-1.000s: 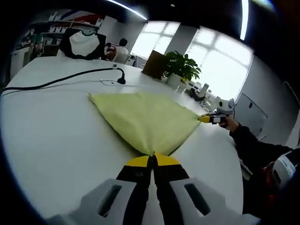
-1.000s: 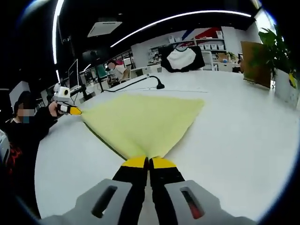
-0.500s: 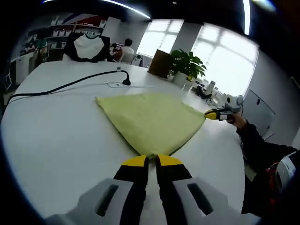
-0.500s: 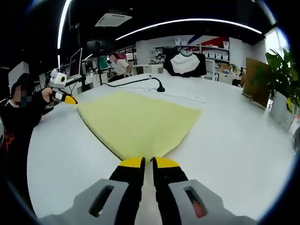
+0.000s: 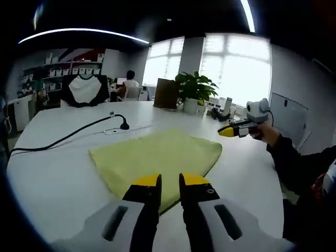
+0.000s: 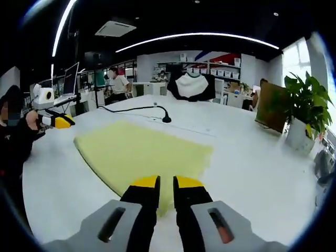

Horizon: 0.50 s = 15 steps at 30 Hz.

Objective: Fold the garment on the visible template until the final outline fits inside the template.

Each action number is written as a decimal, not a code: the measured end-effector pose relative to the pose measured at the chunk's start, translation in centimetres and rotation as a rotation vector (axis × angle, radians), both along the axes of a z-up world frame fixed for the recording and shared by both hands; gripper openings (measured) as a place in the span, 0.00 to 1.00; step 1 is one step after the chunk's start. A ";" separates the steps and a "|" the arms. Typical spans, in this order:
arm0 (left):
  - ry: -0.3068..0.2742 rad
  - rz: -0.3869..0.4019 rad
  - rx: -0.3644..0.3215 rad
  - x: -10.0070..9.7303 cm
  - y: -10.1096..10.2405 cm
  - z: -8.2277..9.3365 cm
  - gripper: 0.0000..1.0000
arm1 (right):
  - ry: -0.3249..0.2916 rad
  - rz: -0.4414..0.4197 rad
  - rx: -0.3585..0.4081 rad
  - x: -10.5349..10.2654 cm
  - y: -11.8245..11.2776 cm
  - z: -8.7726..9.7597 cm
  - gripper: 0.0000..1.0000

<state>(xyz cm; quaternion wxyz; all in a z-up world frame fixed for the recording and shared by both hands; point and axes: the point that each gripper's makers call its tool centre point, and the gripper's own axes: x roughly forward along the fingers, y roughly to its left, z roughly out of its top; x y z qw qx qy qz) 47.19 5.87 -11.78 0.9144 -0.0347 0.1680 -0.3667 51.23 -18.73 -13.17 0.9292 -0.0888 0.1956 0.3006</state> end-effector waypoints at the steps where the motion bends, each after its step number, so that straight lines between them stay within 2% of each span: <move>1: 0.002 -0.002 0.003 0.1 -0.5 -0.1 0.12 | -0.011 0.016 0.003 0.1 1.0 0.2 0.08; 2: -0.015 0.002 0.007 0.5 -1.1 -0.2 0.12 | -0.016 0.024 0.000 0.1 1.6 0.2 0.08; 7: -0.017 0.029 0.020 2.1 -3.1 -1.5 0.11 | -0.017 0.104 -0.032 0.3 5.3 -0.6 0.06; 8: -0.004 0.017 0.042 2.3 -3.5 -2.0 0.10 | -0.025 0.145 -0.054 0.1 6.2 -0.8 0.01; 10: 0.038 -0.050 0.112 2.1 -4.9 -3.4 0.04 | -0.030 0.212 -0.087 -0.1 8.0 -1.2 0.00; 12: 0.044 -0.048 0.121 2.6 -6.1 -3.8 0.01 | -0.018 0.223 -0.109 0.2 9.3 -1.9 0.00; 13: 0.038 -0.058 0.131 2.8 -6.7 -3.9 0.01 | -0.033 0.252 -0.145 0.1 10.0 -2.2 0.00; 15: 0.016 -0.077 0.170 3.3 -7.7 -4.3 0.01 | -0.045 0.256 -0.152 0.2 10.9 -2.6 0.00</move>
